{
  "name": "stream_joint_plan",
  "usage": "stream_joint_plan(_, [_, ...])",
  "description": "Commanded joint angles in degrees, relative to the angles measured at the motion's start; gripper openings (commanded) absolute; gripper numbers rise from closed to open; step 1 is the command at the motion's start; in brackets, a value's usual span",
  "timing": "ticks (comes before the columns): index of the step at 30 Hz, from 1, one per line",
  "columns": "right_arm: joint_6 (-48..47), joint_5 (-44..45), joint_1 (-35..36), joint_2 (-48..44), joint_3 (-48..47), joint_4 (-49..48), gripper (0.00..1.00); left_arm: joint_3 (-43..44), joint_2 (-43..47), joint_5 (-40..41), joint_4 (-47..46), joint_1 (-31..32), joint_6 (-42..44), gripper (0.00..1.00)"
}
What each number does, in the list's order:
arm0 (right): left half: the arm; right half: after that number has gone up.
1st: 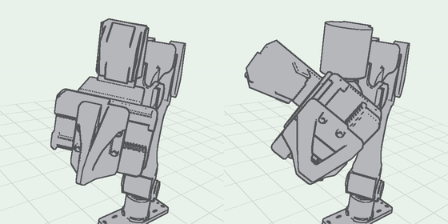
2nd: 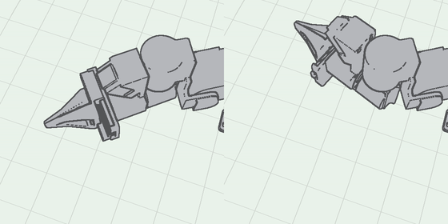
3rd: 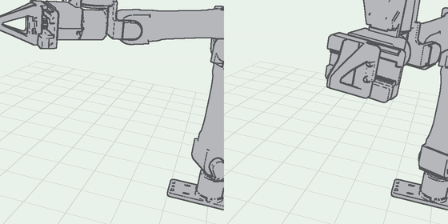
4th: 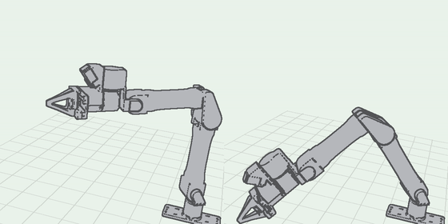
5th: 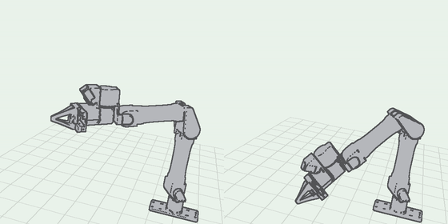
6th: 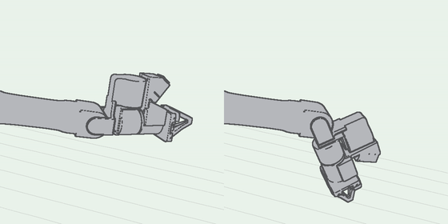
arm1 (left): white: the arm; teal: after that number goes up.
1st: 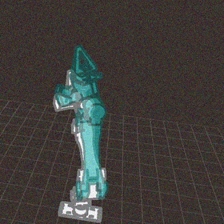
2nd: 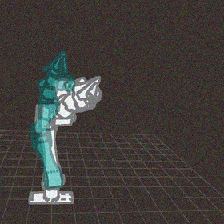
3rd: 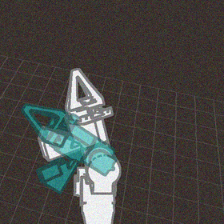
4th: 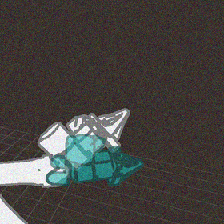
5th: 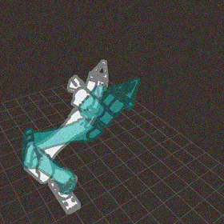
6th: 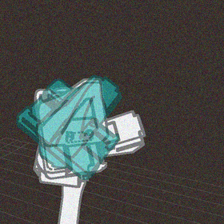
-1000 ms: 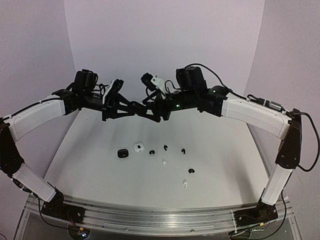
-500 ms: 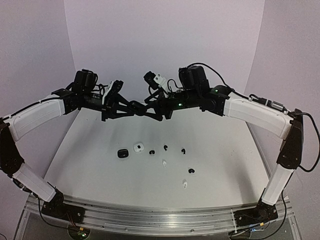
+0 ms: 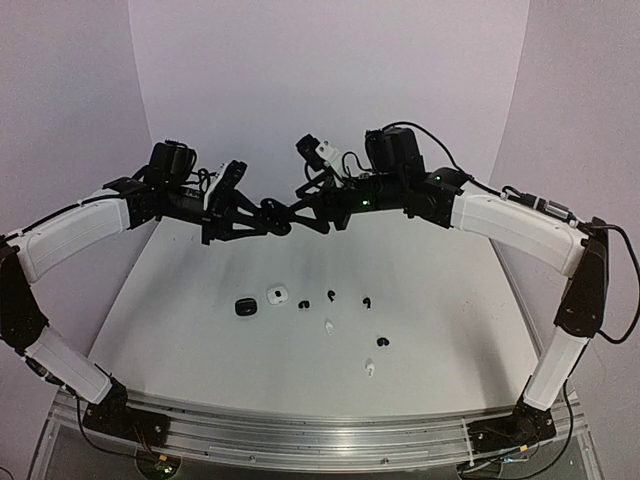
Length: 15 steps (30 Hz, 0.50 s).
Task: Insert the wireless bluetooth earbuds into the charging case
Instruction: Open the charging case.
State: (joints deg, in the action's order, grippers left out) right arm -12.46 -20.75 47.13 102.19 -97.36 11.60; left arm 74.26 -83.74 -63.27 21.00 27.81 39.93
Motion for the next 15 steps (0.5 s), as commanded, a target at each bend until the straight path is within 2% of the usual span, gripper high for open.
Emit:
stream_joint_plan(1, [2.31,-2.61,-1.73,-2.14,-1.26,-3.96,0.67,-0.62,0.36,-4.14,1.32,-0.63,-5.49,0.0])
stream_joint_plan(11, [6.29,-10.55,-3.21,-0.77,-4.31,-4.13,0.74,-0.62,-0.27,-6.24,3.41,-1.27,-6.98,0.0])
stream_joint_plan(15, [11.86,-10.67,-4.71,-1.56,-5.25,-4.35,0.84,-1.42,-0.1,-6.4,3.3,-1.47,-8.13,0.0])
